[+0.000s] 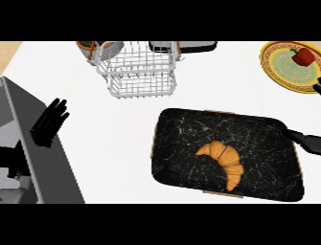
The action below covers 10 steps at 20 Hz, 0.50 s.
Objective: Pick the croissant from the tray and place it in the tiered basket
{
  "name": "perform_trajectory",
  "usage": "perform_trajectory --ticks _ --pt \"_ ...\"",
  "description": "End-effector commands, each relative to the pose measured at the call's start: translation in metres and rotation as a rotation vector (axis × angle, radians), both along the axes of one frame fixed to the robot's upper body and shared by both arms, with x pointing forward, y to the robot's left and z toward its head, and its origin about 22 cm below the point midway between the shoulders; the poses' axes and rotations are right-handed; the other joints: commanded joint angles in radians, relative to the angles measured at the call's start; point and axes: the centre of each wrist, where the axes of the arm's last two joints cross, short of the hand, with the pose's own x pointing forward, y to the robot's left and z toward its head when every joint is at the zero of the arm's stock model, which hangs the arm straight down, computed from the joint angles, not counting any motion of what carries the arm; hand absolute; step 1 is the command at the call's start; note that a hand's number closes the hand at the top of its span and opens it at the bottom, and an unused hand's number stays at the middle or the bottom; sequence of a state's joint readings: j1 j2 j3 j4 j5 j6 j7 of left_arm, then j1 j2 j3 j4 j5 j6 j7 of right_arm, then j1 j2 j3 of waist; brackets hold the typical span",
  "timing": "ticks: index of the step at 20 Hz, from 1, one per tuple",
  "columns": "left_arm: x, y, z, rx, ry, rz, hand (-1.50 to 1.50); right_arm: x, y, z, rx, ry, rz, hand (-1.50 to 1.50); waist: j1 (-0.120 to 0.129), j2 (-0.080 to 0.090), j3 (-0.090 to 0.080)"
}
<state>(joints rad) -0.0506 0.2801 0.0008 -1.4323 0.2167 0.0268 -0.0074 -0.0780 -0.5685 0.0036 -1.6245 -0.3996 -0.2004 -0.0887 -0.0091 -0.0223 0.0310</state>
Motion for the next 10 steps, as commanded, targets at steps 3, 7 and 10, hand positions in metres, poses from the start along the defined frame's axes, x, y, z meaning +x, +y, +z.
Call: perform_trajectory --ticks 3,7,10 --pt "-0.032 -0.008 -0.04 0.083 0.167 0.087 0.0 -0.019 -0.004 0.02 -0.321 0.264 0.21 -1.5 -0.005 0.016 -0.036" --pt "-0.046 -0.004 -0.039 0.078 0.183 0.065 0.0 -0.024 0.002 0.048 -0.598 0.329 0.256 -1.5 0.006 0.016 -0.038" --pt "-0.041 -0.011 -0.032 0.081 0.169 0.077 0.0 -0.033 0.019 0.06 -0.755 0.359 0.269 -1.5 -0.015 0.016 -0.037"
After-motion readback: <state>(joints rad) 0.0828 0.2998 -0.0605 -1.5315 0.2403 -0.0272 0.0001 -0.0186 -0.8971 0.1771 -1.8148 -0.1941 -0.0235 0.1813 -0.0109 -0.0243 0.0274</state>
